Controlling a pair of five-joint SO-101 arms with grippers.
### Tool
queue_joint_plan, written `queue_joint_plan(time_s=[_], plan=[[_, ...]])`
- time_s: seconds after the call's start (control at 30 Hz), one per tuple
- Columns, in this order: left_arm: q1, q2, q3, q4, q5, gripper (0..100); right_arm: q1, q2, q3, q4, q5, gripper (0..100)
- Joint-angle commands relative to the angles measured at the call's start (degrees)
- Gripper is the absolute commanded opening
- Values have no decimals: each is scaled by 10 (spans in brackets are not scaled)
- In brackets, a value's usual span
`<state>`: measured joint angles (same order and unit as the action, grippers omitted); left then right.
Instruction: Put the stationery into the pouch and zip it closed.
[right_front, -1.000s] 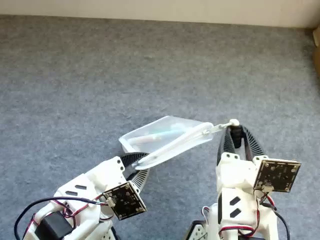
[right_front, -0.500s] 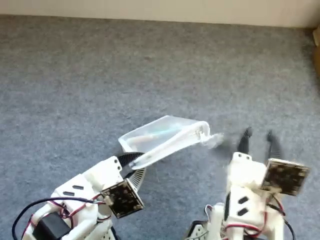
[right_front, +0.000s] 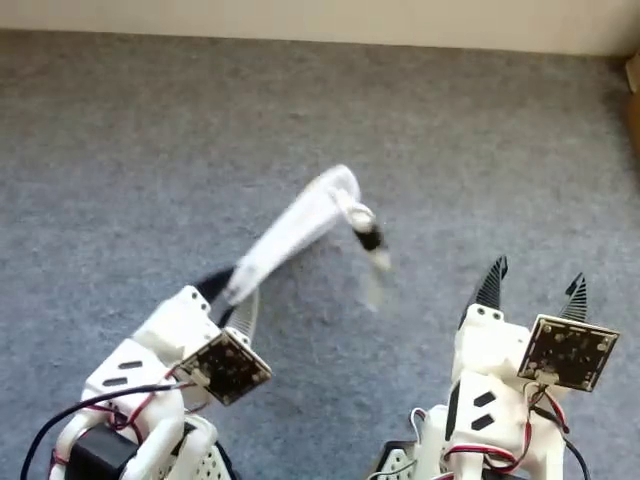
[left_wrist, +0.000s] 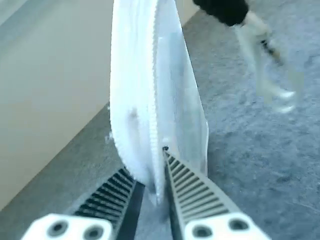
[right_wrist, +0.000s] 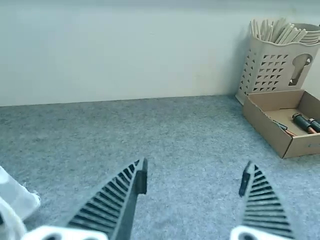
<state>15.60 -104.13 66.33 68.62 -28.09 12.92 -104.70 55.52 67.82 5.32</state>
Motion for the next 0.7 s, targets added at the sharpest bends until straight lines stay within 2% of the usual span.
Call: queue_joint_plan(time_s=[0.0, 0.1, 0.23, 0.33, 0.53, 0.67], plan=[[-91, -3, -19, -53, -47, 5, 6, -4, -4, 3, 6, 274], [-147, -3, -19, -85, -81, 5, 4, -4, -4, 17, 6, 274], [-187, -3, -15, -111, -113, 5, -41, -4, -4, 40, 6, 274], [-188, -3, -6, -106, -116, 5, -67, -4, -4, 46, 6, 274], [-184, -3, 63, -109, -110, 5, -72, -4, -4, 46, 6, 274], [-160, -3, 96, -108, -55, 8, -72, -4, 15, 42, 6, 274]])
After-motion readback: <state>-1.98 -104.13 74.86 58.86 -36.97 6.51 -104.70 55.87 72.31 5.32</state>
